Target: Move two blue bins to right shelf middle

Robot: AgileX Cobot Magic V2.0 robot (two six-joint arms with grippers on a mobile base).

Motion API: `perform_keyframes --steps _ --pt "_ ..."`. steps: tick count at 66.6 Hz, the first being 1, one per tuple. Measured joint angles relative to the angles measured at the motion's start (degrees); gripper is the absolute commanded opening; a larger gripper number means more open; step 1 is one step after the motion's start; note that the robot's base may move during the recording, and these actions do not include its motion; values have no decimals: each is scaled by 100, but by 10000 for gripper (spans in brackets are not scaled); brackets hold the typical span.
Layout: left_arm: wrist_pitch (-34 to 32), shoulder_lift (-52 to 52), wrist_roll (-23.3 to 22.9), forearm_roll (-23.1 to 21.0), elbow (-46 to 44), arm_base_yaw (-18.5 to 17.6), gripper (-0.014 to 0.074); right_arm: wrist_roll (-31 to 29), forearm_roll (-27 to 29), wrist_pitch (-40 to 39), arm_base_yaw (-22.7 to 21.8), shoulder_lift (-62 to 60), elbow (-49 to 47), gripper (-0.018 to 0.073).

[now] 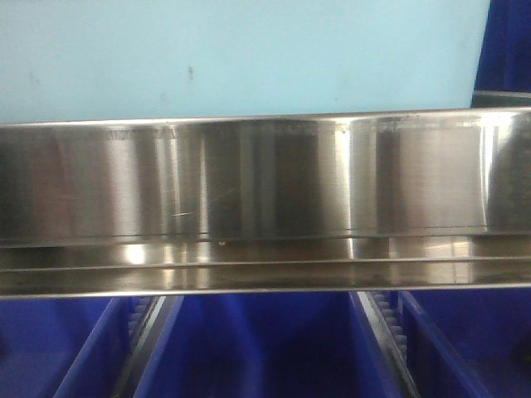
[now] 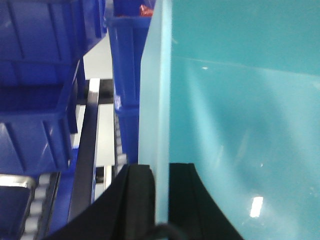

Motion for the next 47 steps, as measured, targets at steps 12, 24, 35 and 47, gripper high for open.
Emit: perform_keyframes --steps 12,24,35,47 --pt "462 -27 -33 11 12 0 -111 327 -522 119 279 -32 0 -160" --pt "380 -349 -43 90 430 -11 -111 726 -1384 296 840 -100 205 -160" --pt "-202 -811 -250 173 1502 -11 -111 1126 -1592 286 962 -126 611 -160" --pt "-967 -1107 -479 159 2558 -11 -111 1341 -1677 131 962 -328 1219 -160"
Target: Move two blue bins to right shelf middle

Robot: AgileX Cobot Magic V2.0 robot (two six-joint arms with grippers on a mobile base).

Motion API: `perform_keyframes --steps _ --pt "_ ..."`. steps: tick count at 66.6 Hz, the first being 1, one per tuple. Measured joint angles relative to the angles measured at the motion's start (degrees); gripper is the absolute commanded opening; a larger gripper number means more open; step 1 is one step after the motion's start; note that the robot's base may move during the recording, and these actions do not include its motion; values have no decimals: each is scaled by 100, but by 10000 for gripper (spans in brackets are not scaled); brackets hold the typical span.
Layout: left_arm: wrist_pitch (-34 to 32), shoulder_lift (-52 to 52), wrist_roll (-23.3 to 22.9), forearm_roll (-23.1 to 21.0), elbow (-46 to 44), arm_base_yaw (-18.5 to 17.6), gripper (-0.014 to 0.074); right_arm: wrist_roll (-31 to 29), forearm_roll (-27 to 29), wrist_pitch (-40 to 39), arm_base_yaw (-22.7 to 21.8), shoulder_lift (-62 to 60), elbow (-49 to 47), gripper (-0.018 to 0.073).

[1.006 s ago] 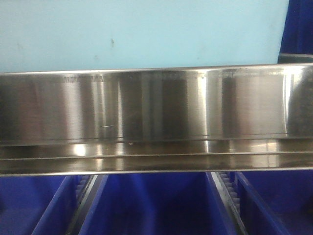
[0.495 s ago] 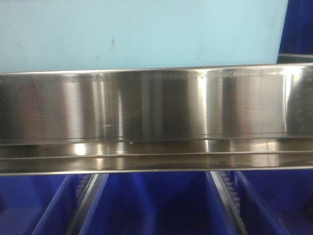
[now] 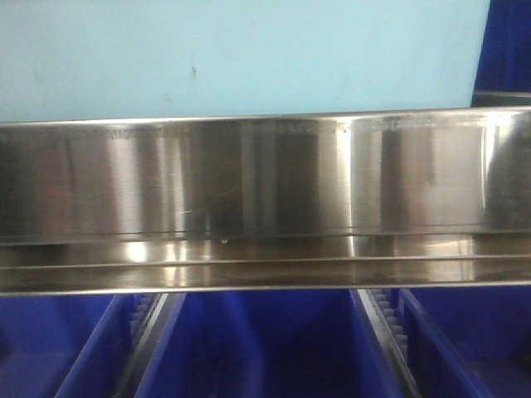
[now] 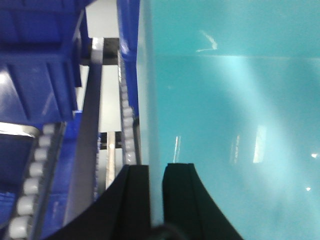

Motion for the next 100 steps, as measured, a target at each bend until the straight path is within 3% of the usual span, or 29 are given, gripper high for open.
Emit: perform_keyframes --steps 27,69,76,80,89,94,100 --pt "-431 -265 -182 -176 1117 0 -111 402 -118 -873 0 -538 1289 -160" --pt "-855 -367 -206 -188 2046 20 -111 706 -98 -1173 0 -538 2258 -160" --pt "-855 -367 -206 -188 2046 20 -35 706 -98 -1173 0 -538 2260 -159" --pt "-855 -367 -206 -188 2046 20 44 706 -98 -1173 0 -538 2260 -95" --pt "-887 -367 -195 -268 2046 20 243 706 -98 -1203 0 -538 2260 182" --pt "-984 -367 -184 -330 2046 1 279 706 -52 -1266 14 -538 2247 281" --pt "-980 -375 -184 -404 1985 -3 276 696 3 -1244 29 -516 2127 325"
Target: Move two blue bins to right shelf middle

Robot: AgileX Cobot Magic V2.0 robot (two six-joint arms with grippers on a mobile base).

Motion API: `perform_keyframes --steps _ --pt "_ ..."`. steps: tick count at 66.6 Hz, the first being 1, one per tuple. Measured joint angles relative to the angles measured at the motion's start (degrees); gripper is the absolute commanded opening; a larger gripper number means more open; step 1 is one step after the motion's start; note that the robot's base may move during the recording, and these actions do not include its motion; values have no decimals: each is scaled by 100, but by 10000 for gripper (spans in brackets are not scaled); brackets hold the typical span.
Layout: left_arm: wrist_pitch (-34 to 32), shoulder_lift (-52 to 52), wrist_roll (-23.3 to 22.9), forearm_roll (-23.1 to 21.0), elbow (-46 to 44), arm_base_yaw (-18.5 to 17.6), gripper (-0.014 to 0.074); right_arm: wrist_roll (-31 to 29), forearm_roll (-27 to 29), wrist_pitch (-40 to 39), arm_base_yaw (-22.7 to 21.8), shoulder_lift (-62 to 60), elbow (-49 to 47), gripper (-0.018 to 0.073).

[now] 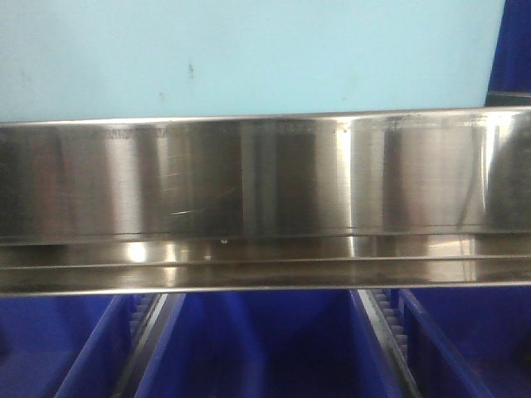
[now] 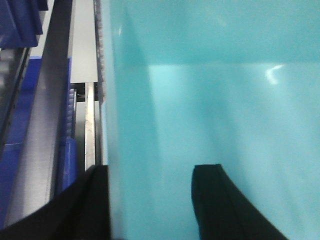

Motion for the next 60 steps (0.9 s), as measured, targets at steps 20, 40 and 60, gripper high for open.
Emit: perform_keyframes --steps 20,40,60 --pt "1285 40 0 -47 -1115 -22 276 -279 914 1344 10 -1 -935 316" --pt "3571 842 0 -59 -2244 -43 276 -986 1665 2445 -39 310 -1641 316" --pt "3715 1050 0 -172 -2296 -43 276 -1384 2500 2506 -501 521 -1702 316"
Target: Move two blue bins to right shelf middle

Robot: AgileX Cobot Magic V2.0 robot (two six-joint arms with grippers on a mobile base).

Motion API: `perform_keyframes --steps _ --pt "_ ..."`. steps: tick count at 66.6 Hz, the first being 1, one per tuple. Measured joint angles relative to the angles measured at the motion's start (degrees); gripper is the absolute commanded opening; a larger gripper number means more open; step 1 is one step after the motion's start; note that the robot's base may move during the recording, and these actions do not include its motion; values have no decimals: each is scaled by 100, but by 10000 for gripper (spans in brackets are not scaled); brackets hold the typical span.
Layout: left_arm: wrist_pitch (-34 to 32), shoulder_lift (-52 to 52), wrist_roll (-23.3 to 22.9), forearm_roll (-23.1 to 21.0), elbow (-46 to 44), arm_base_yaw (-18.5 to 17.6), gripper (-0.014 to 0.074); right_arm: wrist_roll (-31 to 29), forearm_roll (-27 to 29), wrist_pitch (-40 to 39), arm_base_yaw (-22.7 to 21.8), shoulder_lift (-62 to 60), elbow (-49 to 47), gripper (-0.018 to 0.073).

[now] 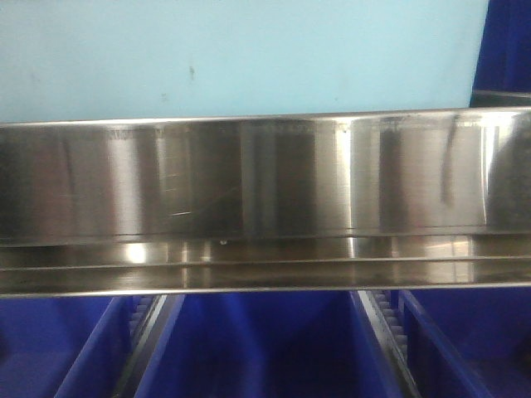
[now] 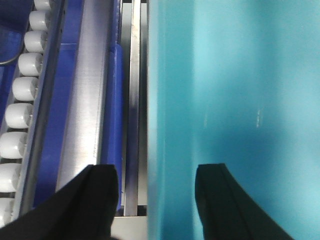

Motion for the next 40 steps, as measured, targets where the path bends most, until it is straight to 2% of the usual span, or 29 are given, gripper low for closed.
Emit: perform_keyframes --steps 19,27,40 --pt "13 0 0 -273 223 51 276 -21 325 11 -37 10 423 316" --pt "13 0 59 -465 429 273 276 -21 380 22 -37 10 521 316" --pt "36 0 406 -1060 713 637 276 -39 413 22 -37 10 736 316"
